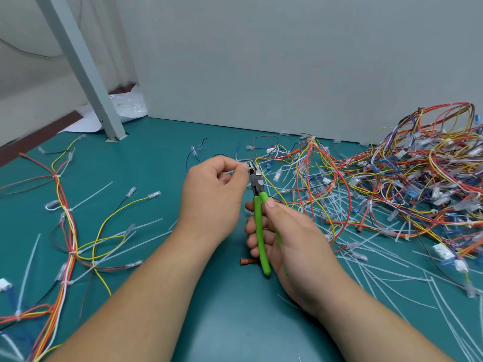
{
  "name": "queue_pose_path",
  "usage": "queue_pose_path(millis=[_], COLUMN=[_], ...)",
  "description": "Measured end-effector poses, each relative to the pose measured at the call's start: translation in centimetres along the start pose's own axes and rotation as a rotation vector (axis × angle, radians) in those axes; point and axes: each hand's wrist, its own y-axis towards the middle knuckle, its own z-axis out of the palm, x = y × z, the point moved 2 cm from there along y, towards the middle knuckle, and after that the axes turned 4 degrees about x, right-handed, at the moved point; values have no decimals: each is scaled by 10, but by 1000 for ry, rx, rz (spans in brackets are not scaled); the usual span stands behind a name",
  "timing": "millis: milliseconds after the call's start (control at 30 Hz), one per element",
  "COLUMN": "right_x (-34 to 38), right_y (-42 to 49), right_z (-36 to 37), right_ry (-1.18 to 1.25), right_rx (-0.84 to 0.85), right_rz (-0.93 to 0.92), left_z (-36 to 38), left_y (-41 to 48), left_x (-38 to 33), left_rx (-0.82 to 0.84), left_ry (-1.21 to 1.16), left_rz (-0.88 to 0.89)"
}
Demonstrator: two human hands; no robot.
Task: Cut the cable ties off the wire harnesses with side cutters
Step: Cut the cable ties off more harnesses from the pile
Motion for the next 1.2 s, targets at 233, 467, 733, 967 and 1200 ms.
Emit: queue_pose_path(millis=[233,467,733,967,1200], right_x=[-1,-3,-1,-1,4], right_y=[0,0,-1,-2,-4], right_z=[1,0,2,3,4], right_ry=[-59,-54,-143,-175,-179], right_rx=[4,21,0,-3,-35], right_rz=[-5,7,-43,-24,-60], left_z=[-1,0,-1,0,-1], left_y=[0,0,1,1,2], left_x=[-1,-2,0,0,2], left_rx=[-4,-2,-5,-5,-5], left_ry=[-2,-1,-33,-36,-44], left_rz=[1,6,5,9,1])
